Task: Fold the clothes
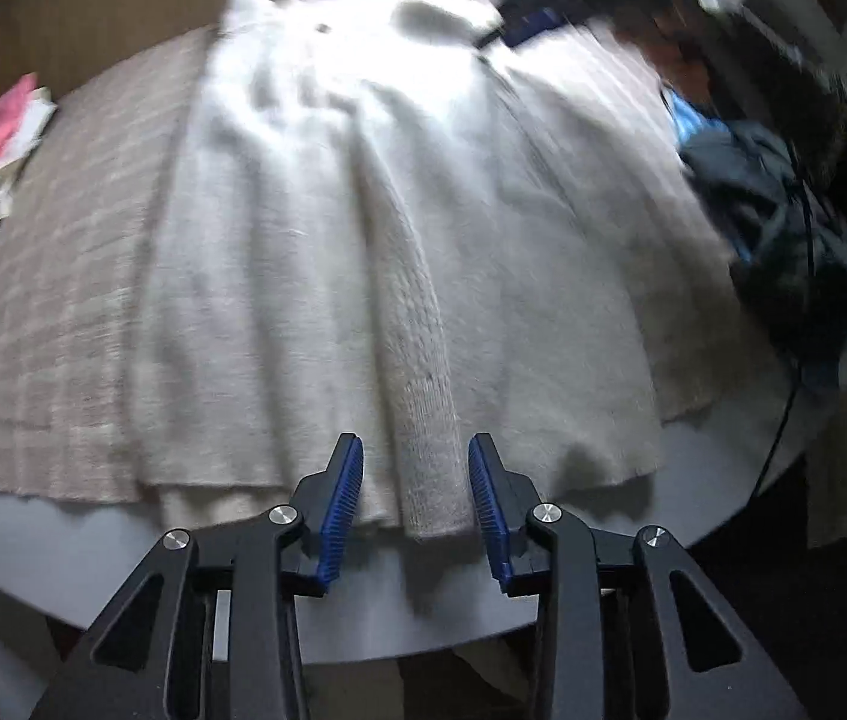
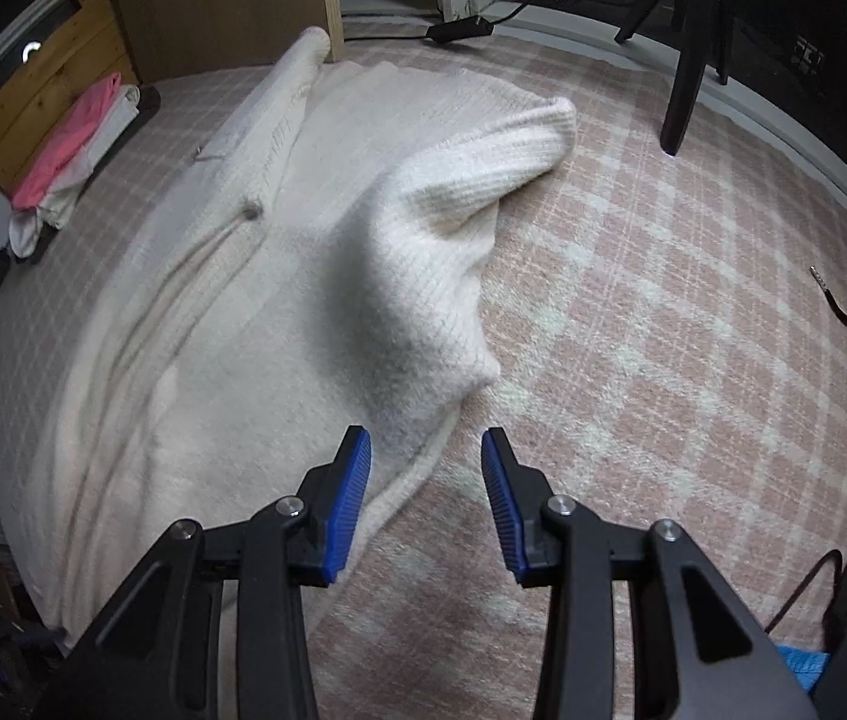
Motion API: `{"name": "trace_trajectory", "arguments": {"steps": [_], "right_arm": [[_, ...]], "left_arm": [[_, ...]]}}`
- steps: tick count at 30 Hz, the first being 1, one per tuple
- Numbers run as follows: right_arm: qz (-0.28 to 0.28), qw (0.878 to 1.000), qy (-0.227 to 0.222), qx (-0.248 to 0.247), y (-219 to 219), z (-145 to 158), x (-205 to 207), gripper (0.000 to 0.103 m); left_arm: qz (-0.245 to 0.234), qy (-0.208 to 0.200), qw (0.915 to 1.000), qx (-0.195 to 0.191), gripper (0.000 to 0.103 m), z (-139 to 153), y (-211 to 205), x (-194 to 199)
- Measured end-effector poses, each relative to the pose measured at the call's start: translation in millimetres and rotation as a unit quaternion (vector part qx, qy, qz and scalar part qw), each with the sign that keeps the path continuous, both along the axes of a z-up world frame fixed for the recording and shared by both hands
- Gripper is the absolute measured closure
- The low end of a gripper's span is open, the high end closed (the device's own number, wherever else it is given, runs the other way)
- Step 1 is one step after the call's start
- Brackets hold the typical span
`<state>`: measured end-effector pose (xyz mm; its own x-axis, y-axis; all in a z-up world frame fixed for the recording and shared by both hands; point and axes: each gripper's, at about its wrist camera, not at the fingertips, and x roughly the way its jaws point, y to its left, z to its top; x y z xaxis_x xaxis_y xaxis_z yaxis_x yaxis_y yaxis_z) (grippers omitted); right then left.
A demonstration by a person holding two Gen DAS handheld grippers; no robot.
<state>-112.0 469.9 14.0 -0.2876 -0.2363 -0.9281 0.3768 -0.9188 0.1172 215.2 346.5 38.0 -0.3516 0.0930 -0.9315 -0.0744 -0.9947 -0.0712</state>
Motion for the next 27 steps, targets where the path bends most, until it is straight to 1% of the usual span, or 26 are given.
{"name": "trace_trajectory", "arguments": {"steps": [1,4,6,9,10,11,13,16,17,18,19,20,21,23,24,25,27], "right_arm": [[-0.001,1.000,-0.001,0.001,1,-2,-1,0.065],[-0.044,0.999,-0.002,-0.004,6,-5,-2,0.065],[-0.050,0.999,0.000,-0.008,8,-4,-3,0.065],[-0.052,0.999,0.002,-0.014,12,-3,-6,0.065],[-0.052,0.999,0.003,-0.017,13,-3,-7,0.065],[-0.052,0.998,0.004,-0.020,14,-2,-8,0.065],[-0.052,0.998,0.006,-0.024,15,-1,-11,0.065],[-0.064,0.997,-0.005,-0.051,22,-1,-18,0.065],[-0.072,0.995,-0.013,-0.066,26,-2,-21,0.065],[-0.080,0.993,-0.022,-0.082,31,-4,-24,0.065],[-0.087,0.991,-0.033,-0.099,35,-6,-26,0.065],[-0.094,0.988,-0.043,-0.115,39,-8,-28,0.065],[-0.102,0.985,-0.054,-0.132,43,-10,-31,0.065],[-0.116,0.977,-0.075,-0.165,51,-15,-36,0.065],[-0.120,0.975,-0.076,-0.171,61,-13,-34,0.065],[-0.120,0.975,-0.073,-0.171,64,-14,-35,0.065],[-0.111,0.978,-0.066,-0.163,58,-17,-38,0.065]], "left_arm": [[0.012,0.007,0.9999,-0.006,0.069,3,-4,2],[0.035,0.020,0.9987,-0.032,0.069,8,-15,6],[0.039,0.028,0.9979,-0.043,0.069,11,-18,7],[0.016,0.042,0.9984,-0.035,0.069,17,-4,8],[-0.002,0.046,0.9985,-0.031,0.069,18,3,9],[-0.025,0.046,0.9982,-0.029,0.065,16,13,9],[-0.069,0.030,0.9964,-0.038,0.065,1,34,3],[-0.088,0.005,0.9956,-0.032,0.066,-22,45,-9],[-0.089,0.002,0.9955,-0.032,0.068,-29,44,-12],[-0.092,0.008,0.9953,-0.030,0.073,-30,41,-13],[-0.094,0.014,0.9952,-0.025,0.077,-30,38,-14],[-0.092,0.014,0.9955,-0.020,0.086,-30,35,-15],[-0.088,0.014,0.9960,-0.012,0.090,-30,29,-16],[-0.069,0.002,0.9972,0.029,0.100,-29,14,-20],[-0.058,-0.002,0.9971,0.050,0.100,-28,6,-21],[-0.051,-0.004,0.9967,0.063,0.100,-26,0,-21],[-0.044,-0.006,0.9955,0.084,0.100,-21,-6,-21]]}}
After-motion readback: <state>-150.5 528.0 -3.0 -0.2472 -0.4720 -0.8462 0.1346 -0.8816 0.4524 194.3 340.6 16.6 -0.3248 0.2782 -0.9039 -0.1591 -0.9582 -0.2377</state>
